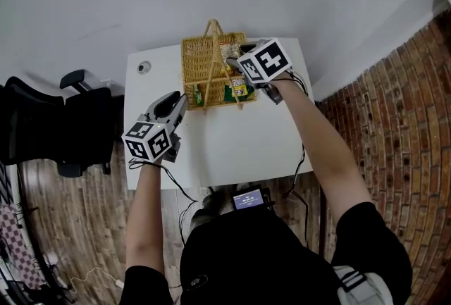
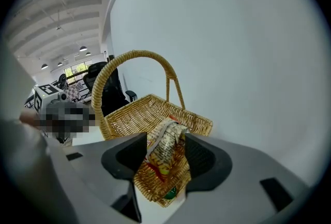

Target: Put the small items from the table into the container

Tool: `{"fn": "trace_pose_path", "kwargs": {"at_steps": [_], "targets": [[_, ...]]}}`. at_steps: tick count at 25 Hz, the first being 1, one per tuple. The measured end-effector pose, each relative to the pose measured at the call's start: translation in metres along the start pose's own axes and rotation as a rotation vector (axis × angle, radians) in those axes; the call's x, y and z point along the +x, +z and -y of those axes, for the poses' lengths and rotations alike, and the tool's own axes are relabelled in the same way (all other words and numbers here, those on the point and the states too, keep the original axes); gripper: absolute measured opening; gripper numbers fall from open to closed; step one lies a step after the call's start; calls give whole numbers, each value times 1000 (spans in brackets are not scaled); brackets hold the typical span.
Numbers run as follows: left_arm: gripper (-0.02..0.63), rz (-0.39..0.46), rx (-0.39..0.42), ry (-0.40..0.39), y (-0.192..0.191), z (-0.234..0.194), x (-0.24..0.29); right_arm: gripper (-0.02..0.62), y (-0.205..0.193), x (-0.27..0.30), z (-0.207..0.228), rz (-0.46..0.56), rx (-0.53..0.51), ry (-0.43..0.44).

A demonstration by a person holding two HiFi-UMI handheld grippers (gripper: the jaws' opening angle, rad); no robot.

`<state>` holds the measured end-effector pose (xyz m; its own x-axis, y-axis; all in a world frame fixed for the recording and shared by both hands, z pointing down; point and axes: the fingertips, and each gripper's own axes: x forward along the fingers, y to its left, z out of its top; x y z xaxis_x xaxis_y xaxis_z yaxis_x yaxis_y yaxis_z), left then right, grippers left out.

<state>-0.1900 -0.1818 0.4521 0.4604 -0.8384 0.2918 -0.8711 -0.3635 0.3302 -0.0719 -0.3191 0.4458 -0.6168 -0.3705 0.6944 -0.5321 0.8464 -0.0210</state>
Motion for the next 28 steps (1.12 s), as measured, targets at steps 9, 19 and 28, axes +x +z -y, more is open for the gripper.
{"fn": "trace_pose_path", "kwargs": {"at_steps": [9, 19, 28], "targets": [[95, 6, 3, -1, 0, 9, -5, 215, 3, -18, 4, 72, 42, -26], [95, 6, 4, -17, -2, 21, -9, 144, 5, -42, -1, 221, 120, -16], [95, 6, 11, -41, -5, 35, -13, 26, -7, -75, -17, 369, 178, 25]]}}
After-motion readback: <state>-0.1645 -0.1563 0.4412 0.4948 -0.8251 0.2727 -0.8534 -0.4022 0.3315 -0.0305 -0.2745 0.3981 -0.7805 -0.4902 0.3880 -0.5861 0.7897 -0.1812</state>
